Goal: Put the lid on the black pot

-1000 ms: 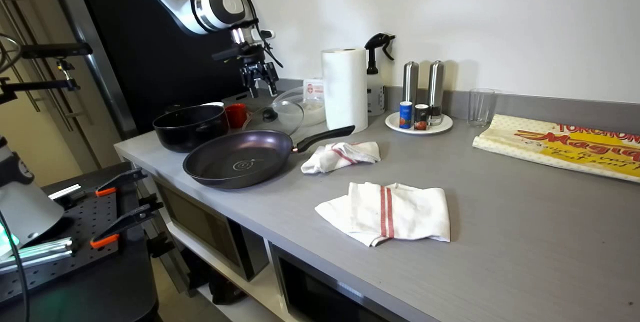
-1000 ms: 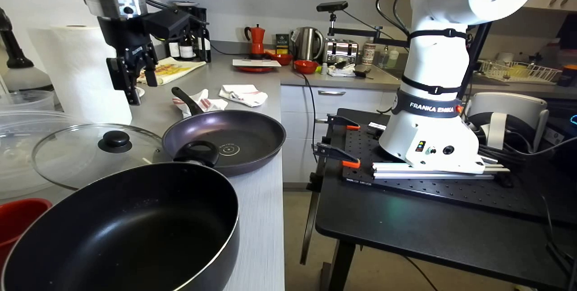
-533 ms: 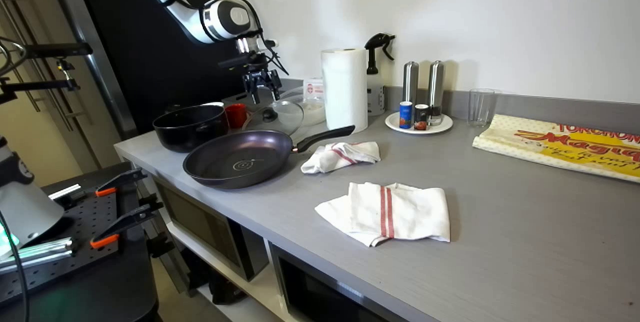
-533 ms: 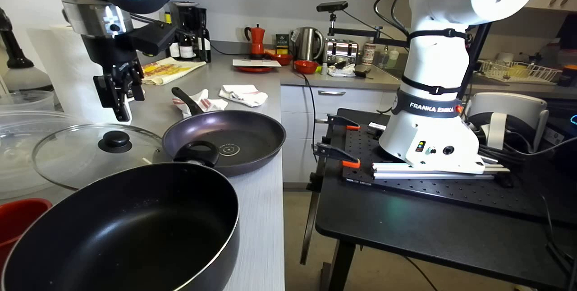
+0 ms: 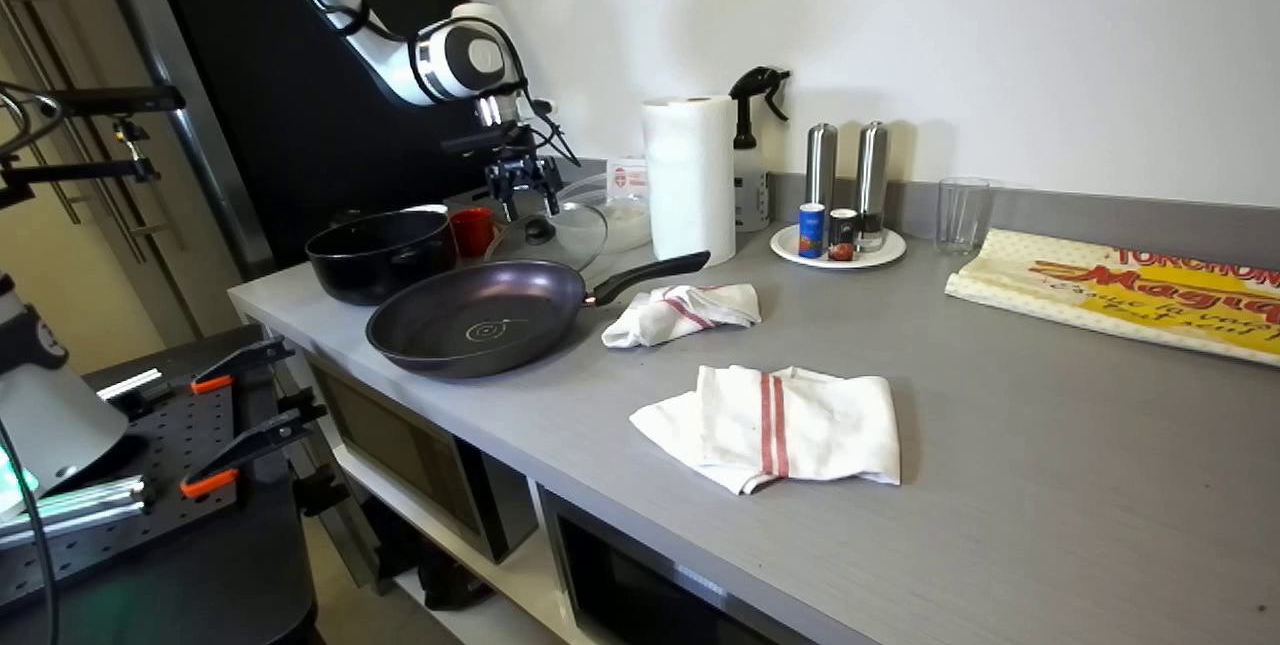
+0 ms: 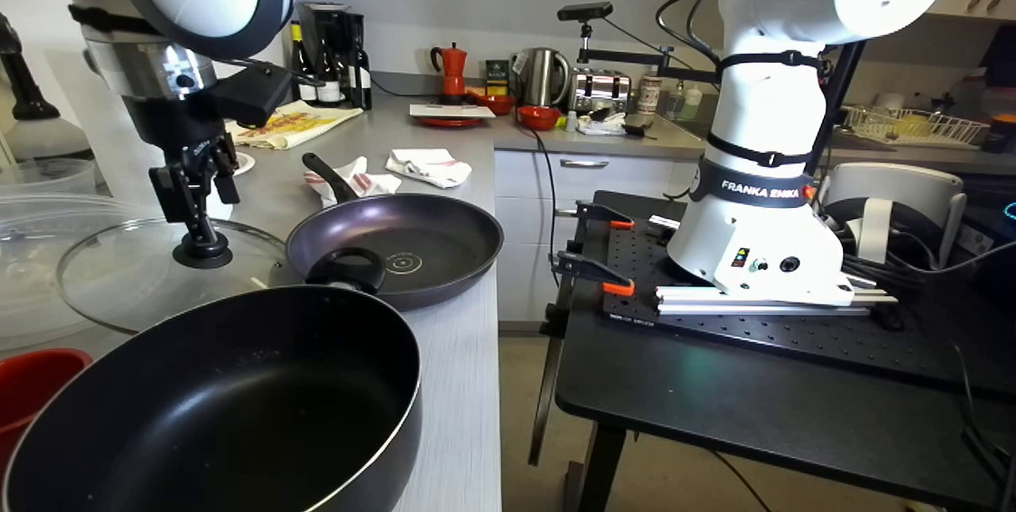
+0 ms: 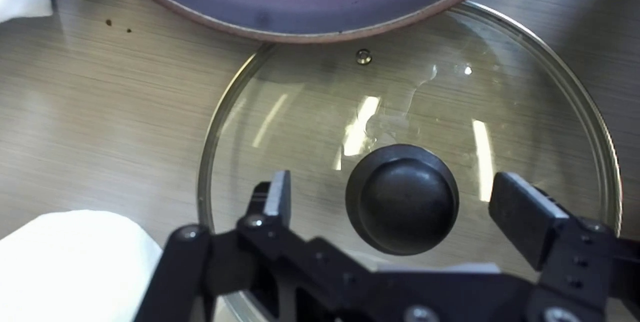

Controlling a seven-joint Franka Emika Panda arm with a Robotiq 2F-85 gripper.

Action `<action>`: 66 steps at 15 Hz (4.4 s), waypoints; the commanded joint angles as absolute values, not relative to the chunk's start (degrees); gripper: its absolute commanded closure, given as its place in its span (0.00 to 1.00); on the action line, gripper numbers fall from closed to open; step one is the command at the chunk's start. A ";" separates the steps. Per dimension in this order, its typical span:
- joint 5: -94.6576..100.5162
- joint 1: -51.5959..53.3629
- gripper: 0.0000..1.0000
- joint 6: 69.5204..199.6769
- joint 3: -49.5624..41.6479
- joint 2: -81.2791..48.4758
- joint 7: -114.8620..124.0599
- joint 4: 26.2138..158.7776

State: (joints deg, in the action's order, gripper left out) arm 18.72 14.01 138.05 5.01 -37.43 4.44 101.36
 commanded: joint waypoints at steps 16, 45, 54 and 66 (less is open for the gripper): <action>16.14 14.57 0.00 131.64 5.47 -44.59 -0.13 90.82; 14.80 13.71 0.75 132.49 6.45 -40.96 -2.26 94.44; 14.76 12.67 0.75 138.37 7.25 -34.32 -3.70 101.95; 13.14 10.70 0.75 151.16 6.89 -30.12 -2.87 105.78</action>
State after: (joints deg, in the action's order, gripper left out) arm 15.26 11.31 147.64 6.67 -32.78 -2.20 103.86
